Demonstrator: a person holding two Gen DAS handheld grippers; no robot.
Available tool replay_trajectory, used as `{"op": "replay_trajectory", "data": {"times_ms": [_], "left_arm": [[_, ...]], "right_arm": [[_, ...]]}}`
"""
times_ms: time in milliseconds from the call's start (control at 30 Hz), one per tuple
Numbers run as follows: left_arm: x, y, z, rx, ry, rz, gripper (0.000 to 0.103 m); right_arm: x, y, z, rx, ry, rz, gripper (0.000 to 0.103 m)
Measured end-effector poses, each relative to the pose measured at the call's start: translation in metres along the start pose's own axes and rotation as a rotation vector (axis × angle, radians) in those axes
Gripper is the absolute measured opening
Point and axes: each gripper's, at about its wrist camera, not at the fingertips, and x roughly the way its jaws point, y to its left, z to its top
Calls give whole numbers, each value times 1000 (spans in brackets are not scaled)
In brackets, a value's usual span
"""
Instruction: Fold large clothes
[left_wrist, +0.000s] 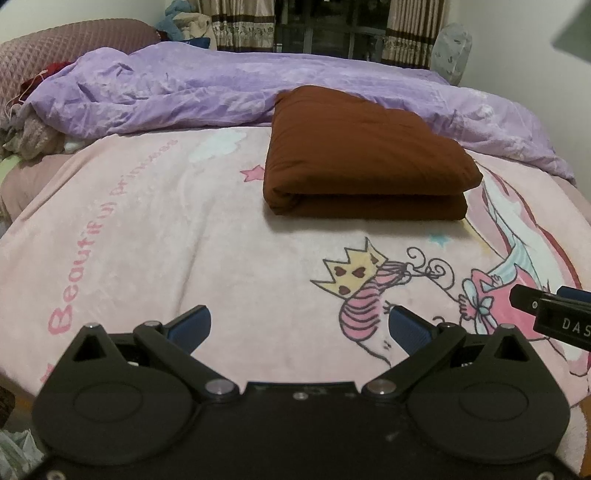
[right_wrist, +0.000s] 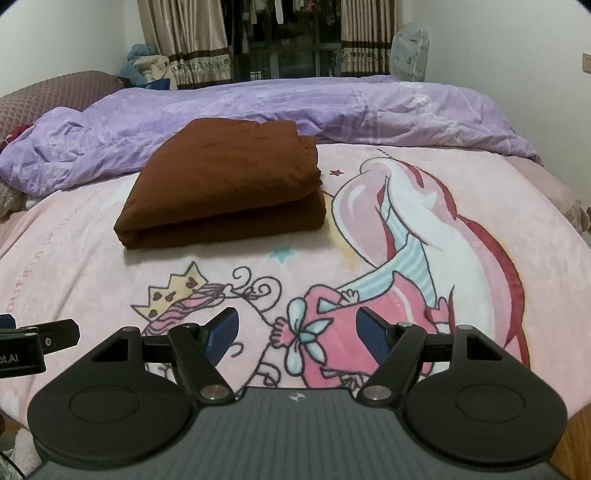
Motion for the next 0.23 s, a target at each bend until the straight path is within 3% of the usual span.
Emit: {"op": "replay_trajectory", "data": {"times_ms": [233], "left_arm": [[2, 0, 0, 7, 6, 0, 103]], "right_arm": [[5, -1, -2, 3, 12, -1, 85]]}}
